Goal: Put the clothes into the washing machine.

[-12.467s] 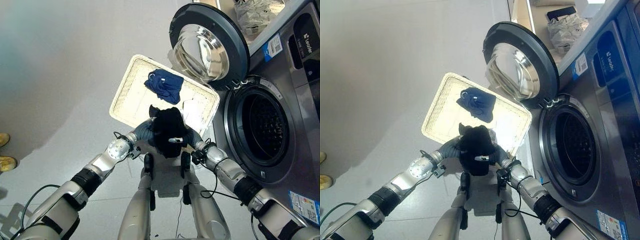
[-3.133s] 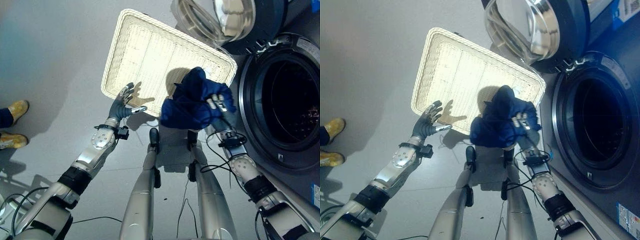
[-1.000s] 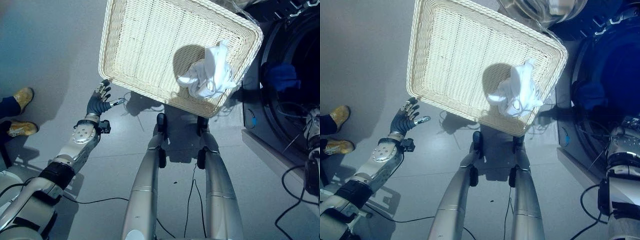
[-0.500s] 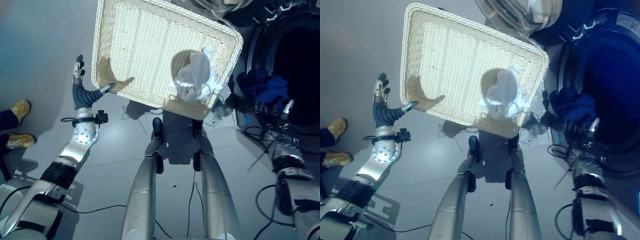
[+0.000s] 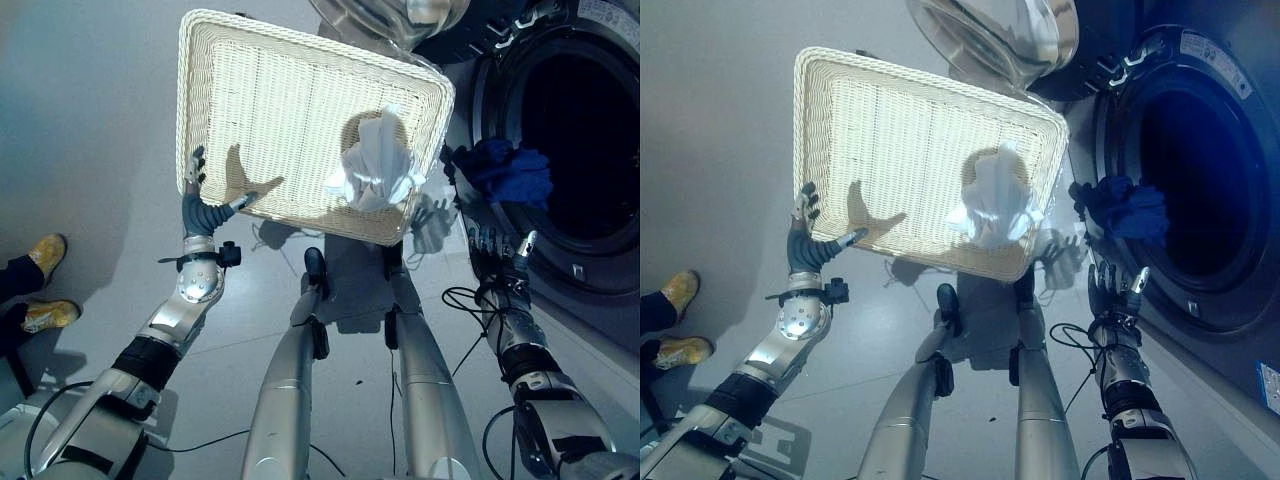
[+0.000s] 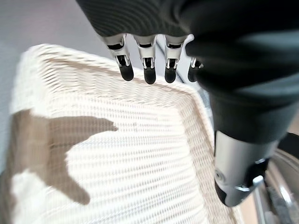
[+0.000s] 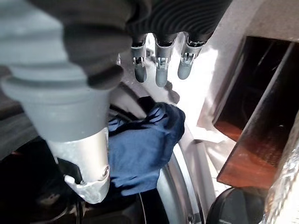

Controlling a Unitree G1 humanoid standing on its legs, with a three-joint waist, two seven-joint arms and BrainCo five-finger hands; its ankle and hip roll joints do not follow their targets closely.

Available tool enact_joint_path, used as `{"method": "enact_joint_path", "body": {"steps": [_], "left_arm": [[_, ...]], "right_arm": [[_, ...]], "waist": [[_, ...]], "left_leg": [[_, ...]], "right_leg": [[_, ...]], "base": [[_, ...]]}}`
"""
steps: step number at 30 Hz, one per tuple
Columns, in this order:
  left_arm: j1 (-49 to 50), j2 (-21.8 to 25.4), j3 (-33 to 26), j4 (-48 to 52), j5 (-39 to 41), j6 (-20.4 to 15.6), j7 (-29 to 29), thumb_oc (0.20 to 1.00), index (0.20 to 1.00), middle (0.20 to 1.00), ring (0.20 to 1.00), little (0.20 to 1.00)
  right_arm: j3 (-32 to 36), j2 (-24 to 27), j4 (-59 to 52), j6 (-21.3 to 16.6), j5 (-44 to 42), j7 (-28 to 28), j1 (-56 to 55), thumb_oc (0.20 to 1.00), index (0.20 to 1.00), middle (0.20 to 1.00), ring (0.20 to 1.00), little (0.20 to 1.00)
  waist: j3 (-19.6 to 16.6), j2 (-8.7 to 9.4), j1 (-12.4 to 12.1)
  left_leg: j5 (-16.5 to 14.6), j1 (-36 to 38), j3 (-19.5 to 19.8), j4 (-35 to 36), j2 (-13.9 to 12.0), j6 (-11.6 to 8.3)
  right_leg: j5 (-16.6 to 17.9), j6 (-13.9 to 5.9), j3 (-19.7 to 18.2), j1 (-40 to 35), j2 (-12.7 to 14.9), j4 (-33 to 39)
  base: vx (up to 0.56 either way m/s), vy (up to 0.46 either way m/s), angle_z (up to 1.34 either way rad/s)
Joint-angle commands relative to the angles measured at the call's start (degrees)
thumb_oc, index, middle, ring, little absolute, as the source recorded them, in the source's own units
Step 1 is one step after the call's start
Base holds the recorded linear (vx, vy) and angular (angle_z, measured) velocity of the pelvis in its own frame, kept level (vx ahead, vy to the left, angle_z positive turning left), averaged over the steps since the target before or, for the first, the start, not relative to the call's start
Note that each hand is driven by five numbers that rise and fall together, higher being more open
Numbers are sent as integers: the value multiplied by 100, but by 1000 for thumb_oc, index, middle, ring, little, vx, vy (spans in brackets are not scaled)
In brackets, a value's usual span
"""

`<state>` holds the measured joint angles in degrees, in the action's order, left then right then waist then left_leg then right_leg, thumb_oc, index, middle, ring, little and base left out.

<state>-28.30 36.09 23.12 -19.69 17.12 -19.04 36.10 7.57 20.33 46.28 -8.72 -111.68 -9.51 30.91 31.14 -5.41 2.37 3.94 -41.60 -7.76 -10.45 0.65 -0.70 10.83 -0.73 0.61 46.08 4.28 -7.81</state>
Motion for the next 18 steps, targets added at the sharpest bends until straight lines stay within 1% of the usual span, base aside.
{"method": "enact_joint_path", "body": {"steps": [1, 5, 6, 7, 8, 9, 11, 12, 13, 14, 15, 16, 17, 18], "left_arm": [[238, 9, -55, 66, 120, -141, 7, 1000, 1000, 1000, 1000, 1000], [294, -28, 29, -26, 172, -89, 15, 1000, 1000, 1000, 1000, 1000], [319, -77, 59, -117, 300, -100, 5, 1000, 1000, 1000, 1000, 1000], [368, -143, 46, -186, 414, -118, -20, 1000, 1000, 1000, 1000, 1000], [415, -198, 33, -244, 489, -113, -11, 1000, 1000, 1000, 1000, 1000], [488, -289, 8, -371, 724, -138, -50, 1000, 1000, 1000, 1000, 1000], [642, -510, -101, -602, 1097, -285, -141, 1000, 1000, 1000, 1000, 1000], [756, -664, -185, -761, 1310, -381, -217, 1000, 1000, 1000, 1000, 1000], [942, -901, -325, -991, 1633, -527, -336, 1000, 1000, 1000, 1000, 1000], [994, -974, -357, -1051, 1763, -578, -334, 1000, 1000, 1000, 1000, 1000], [1164, -1202, -485, -1224, 1967, -641, -388, 1000, 1000, 1000, 1000, 1000], [1164, -1202, -485, -1224, 1967, -641, -388, 1000, 1000, 1000, 1000, 1000], [1224, -1276, -544, -1289, 2044, -665, -447, 1000, 1000, 1000, 1000, 1000], [1499, -1624, -777, -1603, 2242, -734, -601, 1000, 1000, 1000, 1000, 1000]], "right_arm": [[23, 326, -174, -147, -132, -209, -189, 1000, 1000, 1000, 1000, 1000], [-174, 437, -96, -86, -83, -133, -178, 1000, 1000, 1000, 1000, 1000], [-238, 410, -33, 77, 226, -13, -187, 1000, 1000, 1000, 1000, 1000], [-304, 390, 17, 104, 503, 124, -208, 1000, 1000, 1000, 1000, 1000], [-368, 376, 65, 61, 708, 197, -216, 1000, 1000, 1000, 1000, 1000], [-430, 341, 179, 99, 1075, 375, -210, 1000, 1000, 1000, 1000, 1000], [-508, 336, 363, 42, 1287, 526, -150, 1000, 1000, 1000, 1000, 1000], [-527, 332, 508, 13, 1554, 641, -123, 1000, 1000, 1000, 1000, 1000], [-567, 363, 729, -148, 2152, 736, -38, 1000, 1000, 1000, 1000, 1000], [-588, 365, 779, -258, 2464, 826, -11, 1000, 1000, 1000, 1000, 1000], [-688, 388, 866, -666, 3427, 1131, 73, 1000, 1000, 1000, 1000, 1000], [-688, 388, 866, -666, 3427, 1131, 73, 1000, 1000, 1000, 1000, 1000], [-744, 396, 854, -789, 3722, 1256, 102, 1000, 1000, 1000, 1000, 1000], [-1072, 419, 613, -1425, 5389, 2034, 198, 1000, 1000, 1000, 1000, 1000]], "waist": [[-135, -402, 69], [-135, -403, 41], [-135, -394, 32], [-135, -393, 14], [-135, -398, -3], [-135, -408, -26], [-135, -439, -75], [-135, -463, -113], [-135, -519, -167], [-135, -536, -182], [-135, -583, -241], [-135, -583, -241], [-135, -599, -255], [-135, -641, -321]], "left_leg": [[18, 119, -98, 294, 348, -114], [27, 120, -80, 296, 356, -115], [43, 109, -69, 308, 361, -110], [55, 113, -57, 323, 366, -104], [63, 103, -50, 328, 366, -98], [79, 85, -31, 336, 364, -97], [105, 68, -12, 352, 362, -96], [120, 65, 18, 374, 366, -95], [139, 48, 56, 393, 371, -94], [144, 44, 68, 397, 375, -94], [155, 35, 95, 398, 386, -99], [155, 35, 95, 398, 386, -99], [158, 37, 107, 396, 390, -101], [167, 25, 160, 365, 403, -121]], "right_leg": [[-761, -342, 400, -186, -204, -474], [-755, -354, 438, -196, -184, -482], [-753, -347, 452, -193, -191, -484], [-752, -343, 463, -195, -196, -485], [-757, -340, 468, -185, -199, -495], [-771, -338, 480, -170, -201, -518], [-797, -322, 507, -157, -205, -547], [-818, -317, 527, -157, -204, -561], [-848, -304, 562, -135, -193, -591], [-856, -300, 576, -130, -187, -598], [-878, -291, 618, -128, -161, -612], [-878, -291, 618, -128, -161, -612], [-889, -285, 639, -133, -151, -619], [-948, -256, 726, -133, -110, -678]], "base": [[2, 49, 2], [0, 0, 0], [0, 0, 0], [0, 0, 0], [-1, -11, 4], [-1, -8, 4], [1, -3, 2], [0, 0, 0], [16, 12, 4], [15, 16, 5], [0, 0, 0], [3, 11, 8], [0, 22, 10], [0, 27, 12]]}}
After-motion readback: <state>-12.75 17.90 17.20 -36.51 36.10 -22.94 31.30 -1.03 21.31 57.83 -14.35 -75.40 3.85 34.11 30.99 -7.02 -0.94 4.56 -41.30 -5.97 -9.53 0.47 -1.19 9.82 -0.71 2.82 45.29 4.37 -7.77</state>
